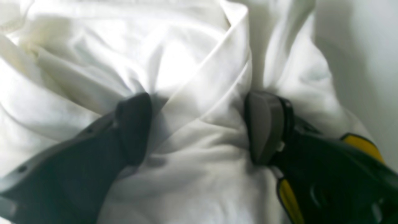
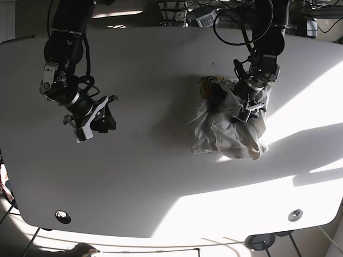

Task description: Fold the T-shirt properly

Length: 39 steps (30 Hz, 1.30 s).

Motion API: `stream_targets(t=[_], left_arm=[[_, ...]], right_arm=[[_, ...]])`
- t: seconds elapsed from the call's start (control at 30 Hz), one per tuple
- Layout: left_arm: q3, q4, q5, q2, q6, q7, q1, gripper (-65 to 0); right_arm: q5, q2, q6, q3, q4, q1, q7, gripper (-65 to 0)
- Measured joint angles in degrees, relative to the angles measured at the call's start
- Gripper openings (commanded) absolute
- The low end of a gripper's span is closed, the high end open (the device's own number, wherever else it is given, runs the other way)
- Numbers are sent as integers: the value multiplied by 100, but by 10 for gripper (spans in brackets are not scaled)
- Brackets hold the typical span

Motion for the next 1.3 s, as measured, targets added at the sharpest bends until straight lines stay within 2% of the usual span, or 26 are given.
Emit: stream_targets(t=[0.1, 0.17, 0.23, 0.33, 0.47, 0.53, 0.63, 0.77, 0.83, 0.9, 1.0, 1.07, 1.1, 1.13, 1.17, 1.3], left_arm=[[-1014, -214, -66, -601, -750, 155, 116, -217], [-1554, -603, -61, -1073, -1078, 227, 85, -217], [-1891, -1294, -63, -1657, -1261, 212, 57, -217], [-1978, -2124, -37, -2361, -1602, 306, -131, -217], [-1969, -3106, 210, -2931, -1665, 111, -450, -218], [-1969, -3228, 245, -3051, -1661, -79, -385, -218], [-1963, -3235, 358, -3202, -1668, 39, -356, -218], [-1945, -3235, 407, -3565, -1685, 66, -129, -283], [-1956, -3136, 437, -3657, -1665, 85, -133, -290], [-2157, -2726, 175, -3622, -1668, 173, -72, -290], [-2527, -1856, -719, -3609, -1661, 66, 275, -290], [-2559, -1390, -999, -3344, -1572, 149, 293, -292], [-2555, -1130, -1054, -3121, -1587, 151, 280, -292], [-2507, -857, -1036, -2848, -1648, 151, 223, -292], [-2417, -501, -887, -2352, -1659, 142, 39, -289], [-2020, 254, 131, -1084, -1687, 109, -389, -287]], right_arm=[[-2, 2, 0, 9, 11, -15, -2, -493], [2, -9, 0, 9, 24, -22, -2, -493], [2, -2, 0, 24, 160, -85, 0, -493], [-4, 0, 0, 22, 321, -175, -7, -493], [11, 2, 0, 22, 396, -168, -2, -493], [9, 0, 0, 20, 396, -177, -4, -493], [9, 2, 0, 20, 396, -175, -2, -493], [-7, 52, 0, 24, 396, -297, 11, -493], [-4, 52, 0, 22, 398, -365, 11, -493], [-7, 50, -4, 22, 396, -446, 39, -493], [-11, 52, -24, 33, 396, -492, 0, -493], [-20, 52, -22, 31, 396, -481, 22, -493], [-179, 44, -17, 20, 396, -481, 44, -493], [-476, 17, -20, 17, 396, -481, 50, -493], [-955, -50, -20, 26, 391, -494, 214, -493], [-1985, -352, -59, 52, 343, -734, 1578, -493]])
